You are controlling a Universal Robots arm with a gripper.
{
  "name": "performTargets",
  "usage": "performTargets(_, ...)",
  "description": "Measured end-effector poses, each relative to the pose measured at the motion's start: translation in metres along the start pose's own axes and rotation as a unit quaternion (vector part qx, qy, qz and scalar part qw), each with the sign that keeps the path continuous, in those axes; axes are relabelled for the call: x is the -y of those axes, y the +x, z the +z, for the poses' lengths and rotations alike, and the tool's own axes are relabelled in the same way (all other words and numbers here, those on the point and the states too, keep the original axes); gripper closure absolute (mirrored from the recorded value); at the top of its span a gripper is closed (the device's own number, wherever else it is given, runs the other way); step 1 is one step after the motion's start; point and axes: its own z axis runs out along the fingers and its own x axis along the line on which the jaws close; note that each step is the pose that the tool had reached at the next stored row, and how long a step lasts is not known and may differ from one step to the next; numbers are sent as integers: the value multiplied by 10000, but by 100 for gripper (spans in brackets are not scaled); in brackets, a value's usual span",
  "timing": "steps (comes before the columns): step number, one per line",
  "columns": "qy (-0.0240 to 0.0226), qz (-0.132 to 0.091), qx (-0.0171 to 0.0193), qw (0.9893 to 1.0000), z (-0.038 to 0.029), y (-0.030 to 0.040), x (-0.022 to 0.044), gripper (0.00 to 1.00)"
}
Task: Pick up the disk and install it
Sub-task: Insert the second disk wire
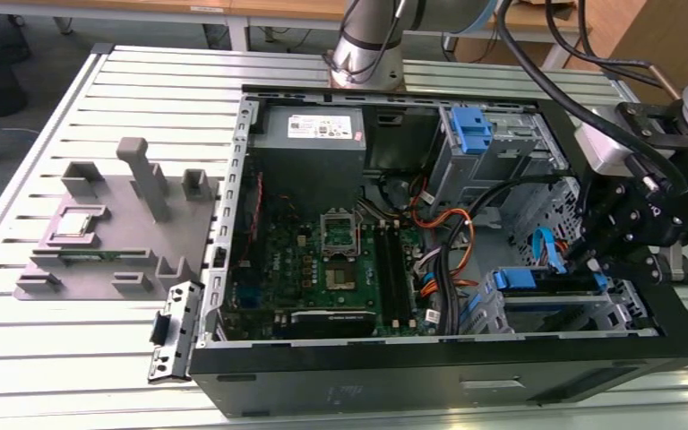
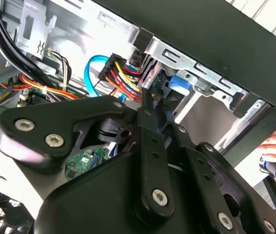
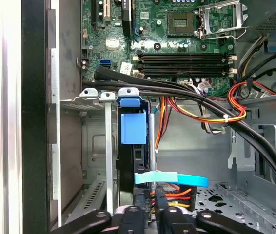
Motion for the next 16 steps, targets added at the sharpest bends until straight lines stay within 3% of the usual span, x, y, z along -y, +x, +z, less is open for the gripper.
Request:
performTargets(1,0,0,-1,10000,0,0,0,84)
performTargets(7,0,0,-7,10000,-1,-1,0,84)
performTargets(12,0,0,-7,10000,-75,-2,-2,84)
performTargets(16,-2,0,-6,10000,-75,-2,-1,84)
